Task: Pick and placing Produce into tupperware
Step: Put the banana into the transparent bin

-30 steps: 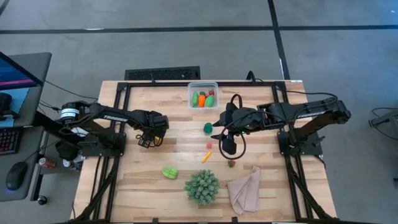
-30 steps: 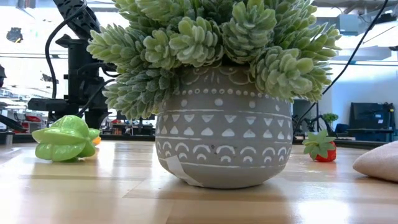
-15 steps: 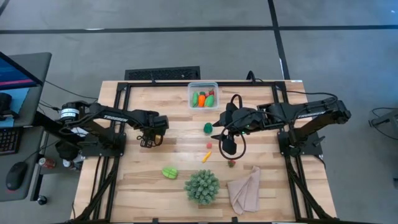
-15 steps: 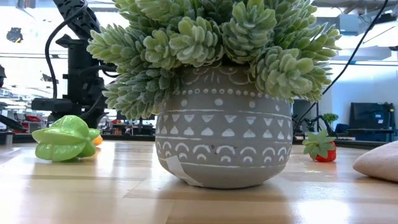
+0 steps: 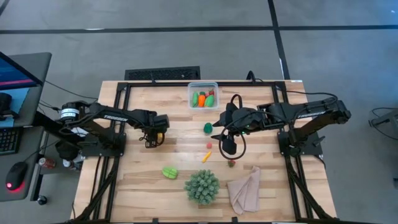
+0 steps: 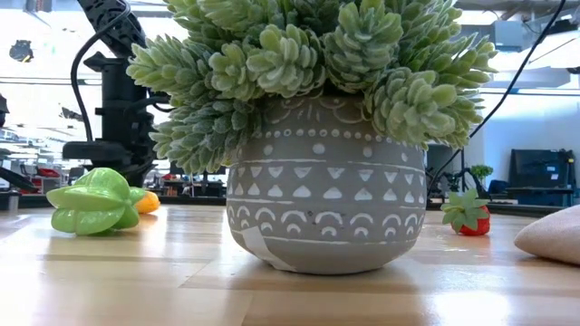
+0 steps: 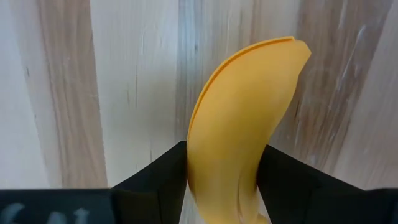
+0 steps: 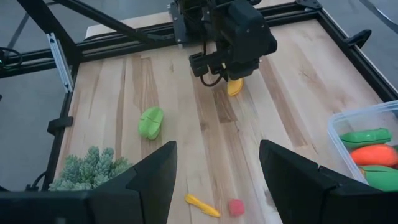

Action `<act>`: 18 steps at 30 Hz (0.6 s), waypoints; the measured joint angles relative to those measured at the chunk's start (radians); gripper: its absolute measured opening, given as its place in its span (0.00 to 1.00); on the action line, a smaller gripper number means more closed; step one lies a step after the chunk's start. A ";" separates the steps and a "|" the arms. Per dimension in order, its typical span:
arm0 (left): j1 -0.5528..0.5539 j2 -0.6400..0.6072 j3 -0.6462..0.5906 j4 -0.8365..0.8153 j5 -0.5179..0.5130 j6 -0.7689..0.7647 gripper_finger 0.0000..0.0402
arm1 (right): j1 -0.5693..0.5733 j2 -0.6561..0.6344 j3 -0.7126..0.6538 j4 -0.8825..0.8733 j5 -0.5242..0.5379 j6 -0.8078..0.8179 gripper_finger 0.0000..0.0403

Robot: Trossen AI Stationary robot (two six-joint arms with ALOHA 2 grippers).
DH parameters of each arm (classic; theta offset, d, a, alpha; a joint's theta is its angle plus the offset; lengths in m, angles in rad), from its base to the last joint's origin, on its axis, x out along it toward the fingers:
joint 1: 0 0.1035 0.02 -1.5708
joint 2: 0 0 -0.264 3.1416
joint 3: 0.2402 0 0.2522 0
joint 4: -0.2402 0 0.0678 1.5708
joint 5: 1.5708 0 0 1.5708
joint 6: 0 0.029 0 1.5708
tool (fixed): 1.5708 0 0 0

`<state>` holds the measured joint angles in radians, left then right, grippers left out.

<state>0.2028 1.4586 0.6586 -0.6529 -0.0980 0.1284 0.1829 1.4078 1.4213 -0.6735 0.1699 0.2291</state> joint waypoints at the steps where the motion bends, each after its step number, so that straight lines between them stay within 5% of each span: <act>1: 0.000 0.000 0.000 0.004 0.003 -0.003 0.42 | 0.000 0.000 0.000 0.000 0.000 0.000 0.55; 18: 0.001 0.002 0.113 0.215 0.067 0.010 0.42 | 0.000 0.000 0.000 0.000 0.000 0.000 0.55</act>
<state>0.2039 1.4605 0.7719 -0.4376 -0.0314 0.1386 0.1829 1.4078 1.4212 -0.6736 0.1703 0.2295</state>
